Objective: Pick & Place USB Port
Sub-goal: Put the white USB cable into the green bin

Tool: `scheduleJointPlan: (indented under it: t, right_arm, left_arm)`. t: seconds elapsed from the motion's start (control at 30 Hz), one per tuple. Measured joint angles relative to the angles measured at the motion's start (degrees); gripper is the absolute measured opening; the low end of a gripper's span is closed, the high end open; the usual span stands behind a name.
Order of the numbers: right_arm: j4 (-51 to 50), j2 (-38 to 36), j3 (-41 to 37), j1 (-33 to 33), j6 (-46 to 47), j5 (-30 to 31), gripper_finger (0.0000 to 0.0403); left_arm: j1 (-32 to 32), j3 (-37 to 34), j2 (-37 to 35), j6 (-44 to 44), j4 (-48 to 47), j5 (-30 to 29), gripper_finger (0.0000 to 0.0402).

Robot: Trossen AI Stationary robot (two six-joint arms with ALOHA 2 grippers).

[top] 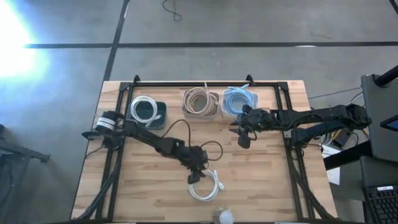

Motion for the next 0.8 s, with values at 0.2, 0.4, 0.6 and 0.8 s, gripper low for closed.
scheduleJointPlan:
  t: [0.2, 0.4, 0.6, 0.8]
  right_arm:
    - [-0.01, 0.00, -0.10, 0.00, 0.03, 0.00, 0.0118]
    - [-0.05, 0.00, -0.41, 0.00, 0.13, -0.02, 0.0118]
    - [-0.12, 0.00, -1.00, 0.00, 0.03, -0.04, 0.0118]
    - [-0.09, 0.00, -1.18, 0.00, -0.37, -0.04, 0.0118]
  left_arm:
    - [-1.33, 0.69, 2.38, -0.18, 0.06, -0.14, 0.0183]
    - [-1.68, 0.52, 2.95, -0.16, 0.14, -1.66, 0.0183]
    - [-1.69, 0.76, 1.99, 0.41, -0.14, -3.07, 0.0183]
    - [-1.67, 0.28, 3.04, 1.49, -0.65, -5.43, 0.0183]
